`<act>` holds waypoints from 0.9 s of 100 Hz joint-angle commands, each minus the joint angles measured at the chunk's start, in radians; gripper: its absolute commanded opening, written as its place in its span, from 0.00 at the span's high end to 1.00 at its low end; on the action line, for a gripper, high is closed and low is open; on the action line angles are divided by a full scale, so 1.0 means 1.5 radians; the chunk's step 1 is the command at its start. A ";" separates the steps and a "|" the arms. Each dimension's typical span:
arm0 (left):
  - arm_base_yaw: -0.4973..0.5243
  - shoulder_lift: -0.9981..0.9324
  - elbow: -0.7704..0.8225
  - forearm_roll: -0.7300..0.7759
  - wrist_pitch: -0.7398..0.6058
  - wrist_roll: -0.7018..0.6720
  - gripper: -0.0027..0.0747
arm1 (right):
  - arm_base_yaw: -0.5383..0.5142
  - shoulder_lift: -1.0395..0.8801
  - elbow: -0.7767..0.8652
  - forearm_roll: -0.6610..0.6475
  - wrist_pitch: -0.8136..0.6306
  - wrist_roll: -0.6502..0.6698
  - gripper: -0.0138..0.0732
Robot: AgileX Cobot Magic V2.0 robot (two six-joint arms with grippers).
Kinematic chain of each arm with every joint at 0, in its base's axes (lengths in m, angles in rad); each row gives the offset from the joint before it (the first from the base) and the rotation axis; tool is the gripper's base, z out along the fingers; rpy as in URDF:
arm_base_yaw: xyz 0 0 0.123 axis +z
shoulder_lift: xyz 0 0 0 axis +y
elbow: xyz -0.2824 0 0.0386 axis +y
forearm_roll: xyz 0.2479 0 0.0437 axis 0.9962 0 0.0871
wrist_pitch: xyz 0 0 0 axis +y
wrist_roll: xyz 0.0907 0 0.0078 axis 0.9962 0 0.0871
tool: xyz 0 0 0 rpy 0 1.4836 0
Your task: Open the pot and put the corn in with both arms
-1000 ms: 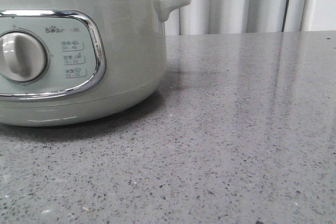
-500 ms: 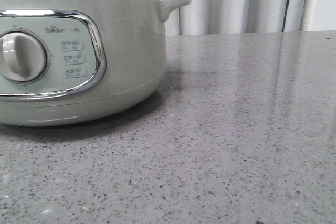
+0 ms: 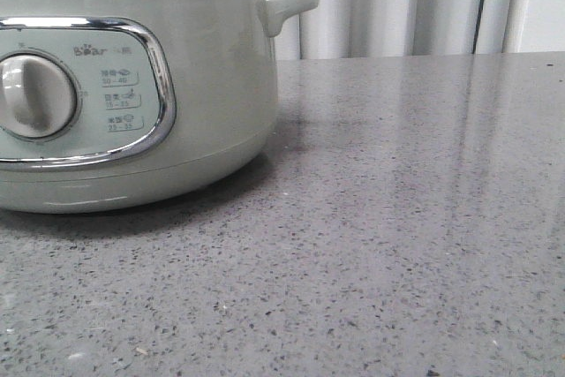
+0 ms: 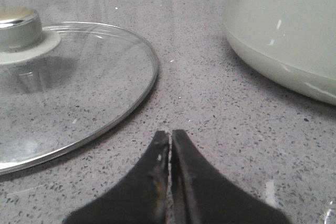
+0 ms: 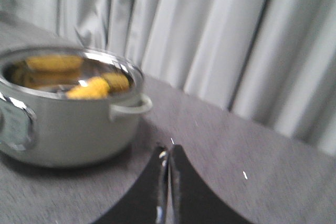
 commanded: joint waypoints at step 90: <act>0.003 -0.019 0.019 -0.006 -0.032 -0.001 0.99 | -0.304 -0.189 0.361 0.188 -0.047 -0.005 0.89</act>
